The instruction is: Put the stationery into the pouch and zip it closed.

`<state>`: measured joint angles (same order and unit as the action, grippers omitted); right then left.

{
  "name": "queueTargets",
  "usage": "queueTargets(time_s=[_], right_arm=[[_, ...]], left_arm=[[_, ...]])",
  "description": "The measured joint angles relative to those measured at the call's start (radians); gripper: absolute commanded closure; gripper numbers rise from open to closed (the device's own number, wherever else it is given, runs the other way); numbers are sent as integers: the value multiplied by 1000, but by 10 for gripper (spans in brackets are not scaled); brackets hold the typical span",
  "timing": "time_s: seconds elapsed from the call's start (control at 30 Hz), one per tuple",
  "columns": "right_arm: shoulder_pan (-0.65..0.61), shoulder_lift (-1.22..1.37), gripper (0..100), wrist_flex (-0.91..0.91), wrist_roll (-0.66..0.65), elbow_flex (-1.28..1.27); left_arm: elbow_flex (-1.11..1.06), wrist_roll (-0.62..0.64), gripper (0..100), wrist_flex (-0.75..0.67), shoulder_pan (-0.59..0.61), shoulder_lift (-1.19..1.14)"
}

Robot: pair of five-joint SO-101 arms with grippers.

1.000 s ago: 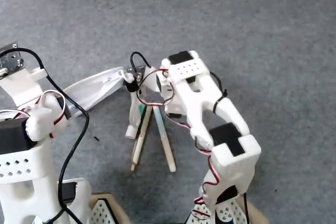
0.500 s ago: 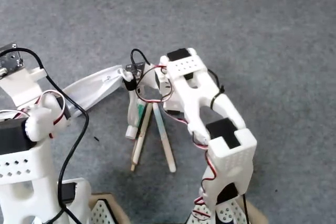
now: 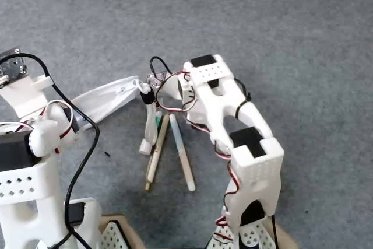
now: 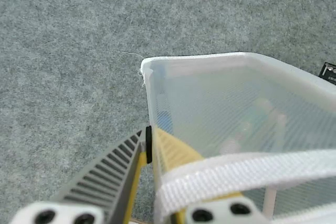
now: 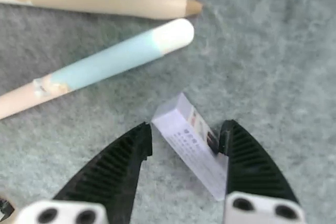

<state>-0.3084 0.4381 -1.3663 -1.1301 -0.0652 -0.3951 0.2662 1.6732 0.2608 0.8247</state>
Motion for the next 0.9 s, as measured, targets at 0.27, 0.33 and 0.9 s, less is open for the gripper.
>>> queueTargets(time_s=[0.27, 0.33, 0.9], right_arm=[[0, 8, 776, -3, 0, 21], [0, 8, 776, 0, 0, 21], [3, 75, 893, 69, 0, 63]], left_arm=[[0, 0, 972, 0, 0, 0], [0, 0, 972, 0, 0, 0], [0, -2, 972, 0, 0, 0]])
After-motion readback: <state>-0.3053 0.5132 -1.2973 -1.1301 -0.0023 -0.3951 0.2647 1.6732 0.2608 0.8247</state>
